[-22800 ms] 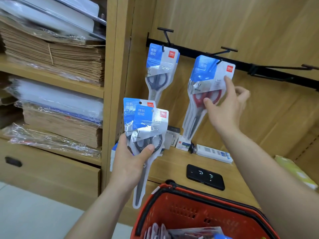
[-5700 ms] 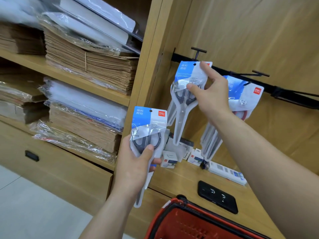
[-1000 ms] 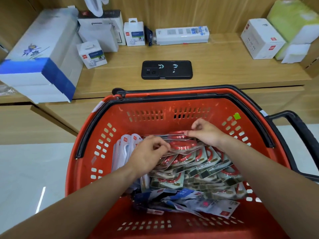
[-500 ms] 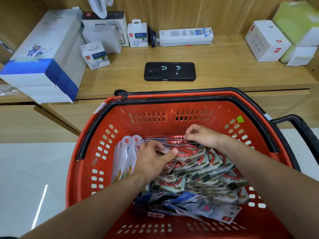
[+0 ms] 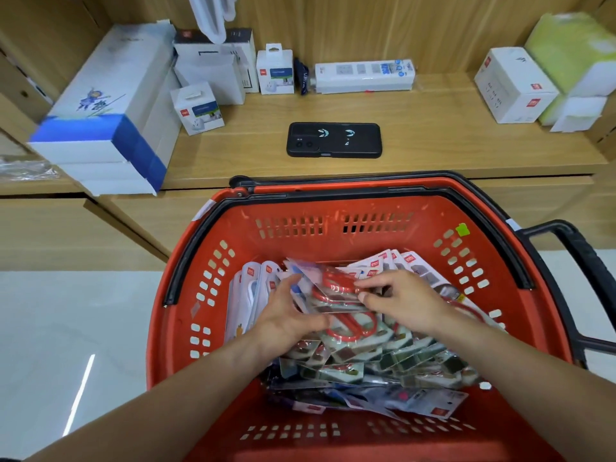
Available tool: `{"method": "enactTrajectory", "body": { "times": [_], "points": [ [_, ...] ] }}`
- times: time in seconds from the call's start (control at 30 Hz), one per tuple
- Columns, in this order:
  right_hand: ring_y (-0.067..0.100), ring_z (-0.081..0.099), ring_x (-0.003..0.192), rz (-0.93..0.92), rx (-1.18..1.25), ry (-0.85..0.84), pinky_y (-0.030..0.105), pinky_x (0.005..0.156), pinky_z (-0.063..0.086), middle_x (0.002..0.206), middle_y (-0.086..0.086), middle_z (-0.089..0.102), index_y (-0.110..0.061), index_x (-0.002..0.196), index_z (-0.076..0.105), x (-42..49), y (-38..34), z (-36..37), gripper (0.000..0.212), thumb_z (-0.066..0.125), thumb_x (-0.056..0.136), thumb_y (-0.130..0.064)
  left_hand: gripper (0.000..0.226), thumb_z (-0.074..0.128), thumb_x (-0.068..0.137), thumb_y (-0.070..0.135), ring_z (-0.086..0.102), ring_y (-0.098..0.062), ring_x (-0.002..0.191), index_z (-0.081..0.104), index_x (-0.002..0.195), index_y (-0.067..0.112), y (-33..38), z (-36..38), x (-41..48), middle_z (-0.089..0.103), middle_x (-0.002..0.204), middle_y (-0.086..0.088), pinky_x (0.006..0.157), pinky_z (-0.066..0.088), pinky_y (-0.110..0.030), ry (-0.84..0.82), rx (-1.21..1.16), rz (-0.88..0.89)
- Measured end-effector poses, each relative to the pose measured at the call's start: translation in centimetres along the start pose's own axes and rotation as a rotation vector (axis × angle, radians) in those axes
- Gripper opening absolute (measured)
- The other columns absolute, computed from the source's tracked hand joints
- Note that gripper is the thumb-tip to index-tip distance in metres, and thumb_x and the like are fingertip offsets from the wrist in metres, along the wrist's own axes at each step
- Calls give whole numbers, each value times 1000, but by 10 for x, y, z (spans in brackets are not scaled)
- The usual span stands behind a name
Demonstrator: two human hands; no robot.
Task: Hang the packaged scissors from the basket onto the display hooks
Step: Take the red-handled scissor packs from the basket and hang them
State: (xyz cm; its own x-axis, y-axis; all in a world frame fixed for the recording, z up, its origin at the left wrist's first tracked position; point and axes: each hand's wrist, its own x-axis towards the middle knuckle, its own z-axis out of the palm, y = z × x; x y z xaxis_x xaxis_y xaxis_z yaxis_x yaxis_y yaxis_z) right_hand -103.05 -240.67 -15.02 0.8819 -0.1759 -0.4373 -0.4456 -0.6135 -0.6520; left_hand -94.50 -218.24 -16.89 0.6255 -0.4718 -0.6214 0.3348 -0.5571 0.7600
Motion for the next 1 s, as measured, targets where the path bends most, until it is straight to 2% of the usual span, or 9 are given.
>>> {"method": "enactTrajectory", "body": {
  "times": [0.1,0.2,0.27,0.37,0.47,0.57,0.7,0.83,1.0],
  "points": [
    [3,65,70,-35,-42,24,22,65,53,121,-26,61,-43,121,72,-27,-3,17,26,68,96,-37,130,88,46,48,55,-25,134,23,158,38,-8,-9,-12,35,157,4,107,53,-42,-52,106,38],
    [1,62,94,-31,7,111,32,87,51,103,-26,69,-44,90,76,-45,-5,31,13,64,93,-39,118,89,63,27,45,-19,143,22,159,37,-5,-15,-31,16,165,10,105,54,-33,-97,230,113],
    [8,64,87,6,26,150,35,82,49,89,-18,70,-35,78,70,-47,-7,37,26,57,93,-52,111,84,78,8,57,-14,125,17,161,38,-1,-15,-45,2,169,15,79,59,-21,-149,287,123],
    [10,64,88,65,-1,183,34,79,49,86,-13,66,-29,98,64,-44,-11,44,35,58,93,-63,109,75,85,-2,68,-17,93,12,161,43,3,-11,-59,-7,170,17,56,51,-17,-203,355,125],
    [19,60,114,98,2,128,38,98,48,102,-12,65,-25,141,53,-44,-16,42,61,66,91,-58,99,81,82,18,67,-13,88,22,155,50,9,-18,-68,25,163,5,82,59,-40,-215,309,151],
    [20,50,121,67,-9,100,37,99,42,109,-12,67,-38,132,64,-50,-20,44,49,70,88,-58,96,79,60,64,61,-10,119,41,143,37,14,-23,-68,51,147,11,112,44,-42,-55,96,125],
    [15,45,117,0,9,76,34,97,36,98,-18,66,-51,111,68,-58,-19,49,44,80,71,-66,114,86,53,69,70,-14,113,45,144,15,12,-20,-48,71,125,1,106,54,-40,115,84,98],
    [13,51,112,4,25,81,34,99,40,108,-13,63,-50,99,70,-63,-22,47,34,84,71,-61,43,89,81,29,68,15,81,59,112,30,10,-10,-38,72,98,20,72,50,-4,46,226,113],
    [16,62,105,133,67,280,31,100,49,124,-6,42,-33,121,60,-60,-19,41,41,80,86,-37,46,92,74,37,74,2,87,62,108,33,14,1,-28,78,106,9,80,59,-22,67,276,94]
  ]
}}
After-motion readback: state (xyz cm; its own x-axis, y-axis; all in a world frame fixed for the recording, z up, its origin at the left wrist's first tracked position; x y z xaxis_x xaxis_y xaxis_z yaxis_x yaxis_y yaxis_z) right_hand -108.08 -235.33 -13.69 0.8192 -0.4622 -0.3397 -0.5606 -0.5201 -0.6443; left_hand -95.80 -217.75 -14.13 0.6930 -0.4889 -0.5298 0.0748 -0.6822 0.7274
